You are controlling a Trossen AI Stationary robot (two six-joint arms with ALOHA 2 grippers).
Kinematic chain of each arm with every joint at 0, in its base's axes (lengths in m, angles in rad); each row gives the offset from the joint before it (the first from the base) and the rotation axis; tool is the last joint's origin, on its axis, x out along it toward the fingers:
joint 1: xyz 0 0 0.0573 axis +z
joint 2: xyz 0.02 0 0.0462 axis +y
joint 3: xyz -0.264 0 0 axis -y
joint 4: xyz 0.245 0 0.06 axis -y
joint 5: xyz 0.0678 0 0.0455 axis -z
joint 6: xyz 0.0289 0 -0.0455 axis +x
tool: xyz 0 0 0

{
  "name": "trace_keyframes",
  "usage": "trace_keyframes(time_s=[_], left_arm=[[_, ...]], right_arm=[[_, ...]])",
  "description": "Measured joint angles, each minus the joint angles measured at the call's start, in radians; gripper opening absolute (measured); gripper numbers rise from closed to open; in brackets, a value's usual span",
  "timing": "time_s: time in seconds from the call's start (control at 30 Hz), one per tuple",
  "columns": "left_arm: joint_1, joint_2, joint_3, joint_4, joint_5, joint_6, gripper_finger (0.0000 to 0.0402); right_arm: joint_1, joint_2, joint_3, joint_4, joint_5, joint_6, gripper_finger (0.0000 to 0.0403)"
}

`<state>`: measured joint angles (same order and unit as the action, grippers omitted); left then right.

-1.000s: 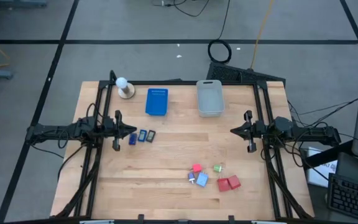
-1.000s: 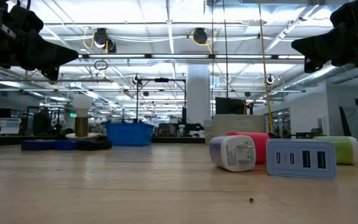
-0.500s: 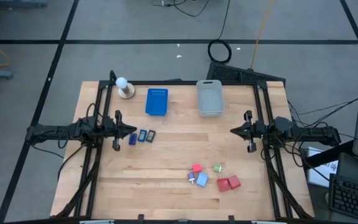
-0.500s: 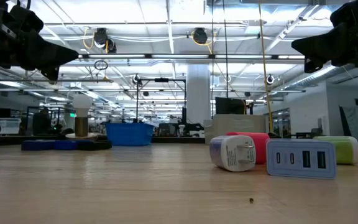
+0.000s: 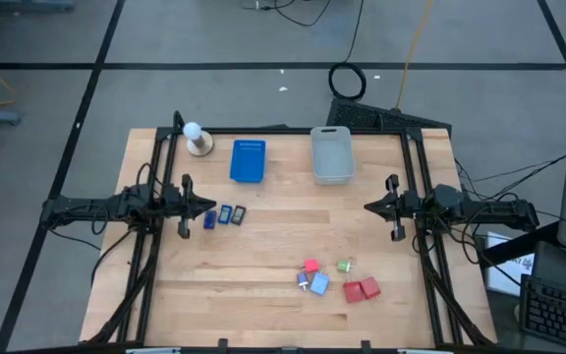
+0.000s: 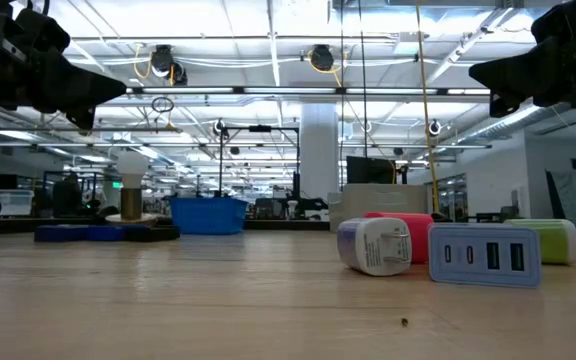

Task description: Pick & Place Office items

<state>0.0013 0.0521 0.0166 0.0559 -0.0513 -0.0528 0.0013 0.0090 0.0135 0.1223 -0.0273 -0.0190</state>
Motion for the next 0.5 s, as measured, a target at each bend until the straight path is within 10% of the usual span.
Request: trace_keyframes(time_s=[0.5], left_arm=[[0.0,0.0,0.0,0.0,0.0,0.0,0.0021]], right_arm=[[0.0,0.003,0.0,0.123,0.005,0.286,0.0]])
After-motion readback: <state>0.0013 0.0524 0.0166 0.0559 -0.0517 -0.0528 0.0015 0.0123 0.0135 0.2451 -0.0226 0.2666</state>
